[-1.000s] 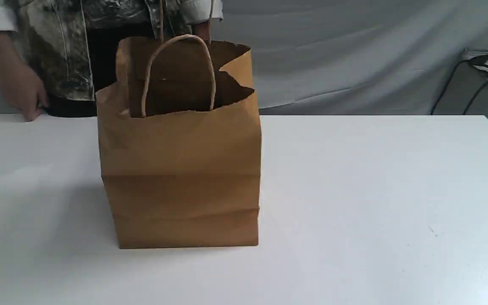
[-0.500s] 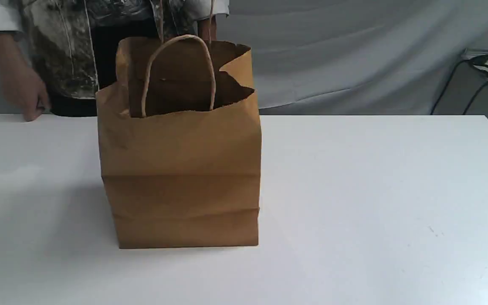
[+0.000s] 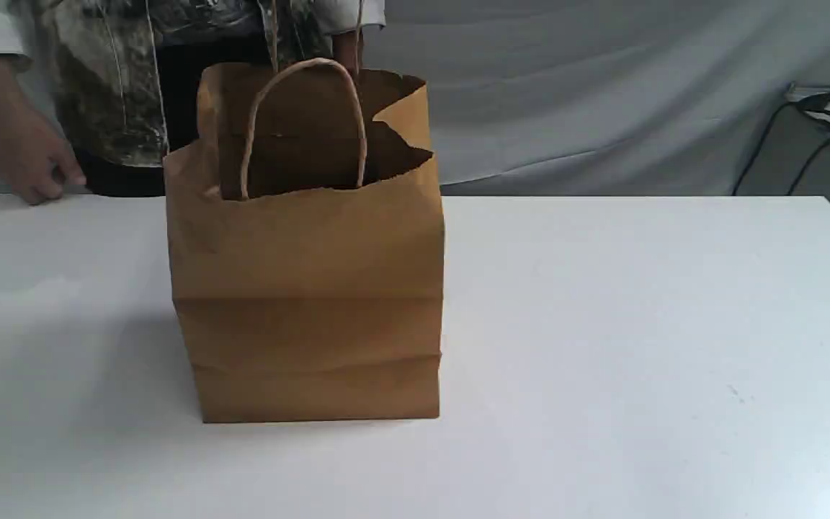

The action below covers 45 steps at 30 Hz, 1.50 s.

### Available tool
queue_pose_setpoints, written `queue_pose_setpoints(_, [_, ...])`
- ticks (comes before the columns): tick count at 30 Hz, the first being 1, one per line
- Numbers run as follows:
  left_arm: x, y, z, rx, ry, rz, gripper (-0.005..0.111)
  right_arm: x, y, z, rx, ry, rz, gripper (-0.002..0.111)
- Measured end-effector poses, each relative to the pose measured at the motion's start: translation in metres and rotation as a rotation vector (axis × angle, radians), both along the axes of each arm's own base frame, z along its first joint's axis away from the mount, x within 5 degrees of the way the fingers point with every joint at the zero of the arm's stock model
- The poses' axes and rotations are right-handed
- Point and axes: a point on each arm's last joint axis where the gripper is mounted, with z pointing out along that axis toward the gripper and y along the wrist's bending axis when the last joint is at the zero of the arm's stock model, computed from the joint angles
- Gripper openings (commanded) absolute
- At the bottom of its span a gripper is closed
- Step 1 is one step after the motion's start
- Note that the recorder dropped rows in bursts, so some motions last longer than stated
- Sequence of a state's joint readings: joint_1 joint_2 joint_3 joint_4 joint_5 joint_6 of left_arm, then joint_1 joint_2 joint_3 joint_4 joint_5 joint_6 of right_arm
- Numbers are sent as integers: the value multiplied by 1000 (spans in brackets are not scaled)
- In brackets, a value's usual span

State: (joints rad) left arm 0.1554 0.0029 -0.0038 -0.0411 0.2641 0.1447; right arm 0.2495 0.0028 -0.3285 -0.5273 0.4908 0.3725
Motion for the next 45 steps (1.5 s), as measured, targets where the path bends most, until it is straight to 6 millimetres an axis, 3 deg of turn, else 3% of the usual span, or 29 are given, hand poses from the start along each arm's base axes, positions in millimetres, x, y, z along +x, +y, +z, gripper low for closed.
queue_pose_setpoints(5, [0,0,0,-2,0,0,48,0,1,1,29,-6,7,0])
queue_pose_setpoints(10, [0,0,0,-2,0,0,48,3,9,0,296,-66,98,0])
queue_pose_setpoints(13, [0,0,0,-2,0,0,48,9,17,-10,557,-83,178,0])
queue_pose_setpoints(18, [0,0,0,-2,0,0,48,16,25,-33,1186,21,252,0])
queue_pose_setpoints(22, [0,0,0,-2,0,0,48,19,26,-45,1341,78,234,0])
queue_pose_setpoints(31, [0,0,0,-2,0,0,48,16,29,-31,1170,-79,368,0])
queue_pose_setpoints(37, [0,0,0,-2,0,0,48,16,28,-33,690,-167,318,0])
queue_pose_setpoints(41, [0,0,0,-2,0,0,48,21,26,-50,355,-167,251,0])
queue_pose_setpoints(45, [0,0,0,-2,0,0,48,23,27,-64,217,-103,240,0])
